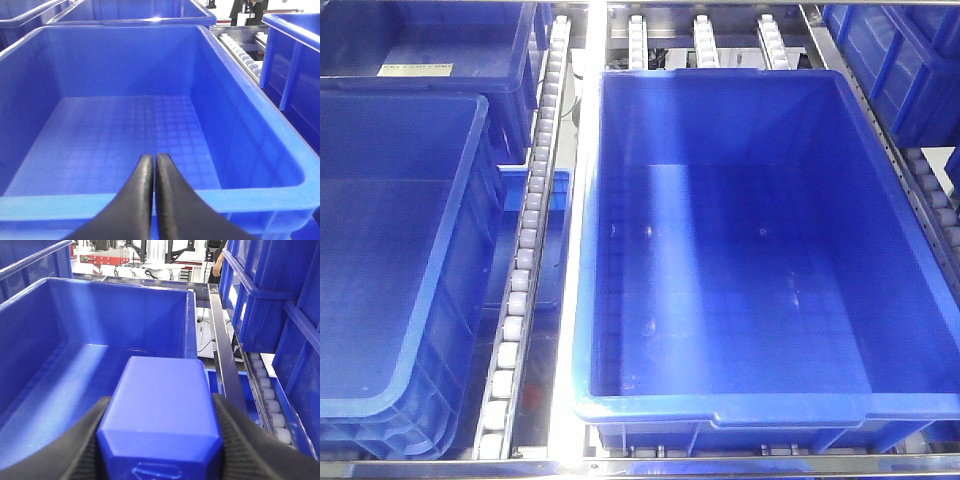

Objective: Pour parts from conveyor to right shelf

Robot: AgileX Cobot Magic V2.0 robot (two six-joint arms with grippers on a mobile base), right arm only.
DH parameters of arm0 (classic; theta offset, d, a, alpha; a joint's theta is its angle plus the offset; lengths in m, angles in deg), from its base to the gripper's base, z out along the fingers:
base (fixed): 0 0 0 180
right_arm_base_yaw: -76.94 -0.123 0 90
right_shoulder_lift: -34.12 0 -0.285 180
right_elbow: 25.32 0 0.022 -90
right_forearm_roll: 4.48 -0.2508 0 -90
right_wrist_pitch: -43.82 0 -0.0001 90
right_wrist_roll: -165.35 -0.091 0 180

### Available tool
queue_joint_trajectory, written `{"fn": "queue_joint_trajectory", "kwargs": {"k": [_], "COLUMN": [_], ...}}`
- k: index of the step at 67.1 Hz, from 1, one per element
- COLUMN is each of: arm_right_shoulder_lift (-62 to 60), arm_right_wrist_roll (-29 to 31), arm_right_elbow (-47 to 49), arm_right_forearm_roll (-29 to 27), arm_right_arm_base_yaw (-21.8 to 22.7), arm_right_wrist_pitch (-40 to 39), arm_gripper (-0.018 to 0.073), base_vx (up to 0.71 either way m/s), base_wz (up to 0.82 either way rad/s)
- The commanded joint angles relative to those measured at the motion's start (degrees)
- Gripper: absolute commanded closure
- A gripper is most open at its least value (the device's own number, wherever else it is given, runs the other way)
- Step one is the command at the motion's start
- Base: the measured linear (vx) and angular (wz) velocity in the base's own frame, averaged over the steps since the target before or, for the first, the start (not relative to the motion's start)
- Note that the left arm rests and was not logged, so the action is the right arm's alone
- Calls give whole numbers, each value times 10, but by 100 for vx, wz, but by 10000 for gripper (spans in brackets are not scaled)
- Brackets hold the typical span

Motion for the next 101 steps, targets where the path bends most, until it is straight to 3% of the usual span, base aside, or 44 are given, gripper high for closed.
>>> {"fn": "queue_joint_trajectory", "kwargs": {"k": [1, 20, 25, 31, 36, 40, 52, 76, 93, 101], "arm_right_shoulder_lift": [7, 7, 7, 7, 7, 7, 57, 270, 450, 511], "arm_right_wrist_roll": [4, -2, -32, -114, -140, -132, -25, -24, -24, -23], "arm_right_elbow": [16, 16, 16, 16, 16, 17, 42, 163, 311, 368], "arm_right_forearm_roll": [-4, 2, 26, 87, 90, 81, 40, 36, 36, 52], "arm_right_arm_base_yaw": [-1, -1, 0, 0, 0, 0, -1, -8, -8, -50], "arm_right_wrist_pitch": [-48, -46, -45, -44, -49, -55, -47, -38, 48, 77], "arm_gripper": [565, 565, 565, 565, 565, 565, 565, 565, 565, 565], "base_vx": [0, 0, 0, 0, 0, 0, 0, 0, 0, 0], "base_wz": [0, 0, 0, 0, 0, 0, 0, 0, 0, 0]}}
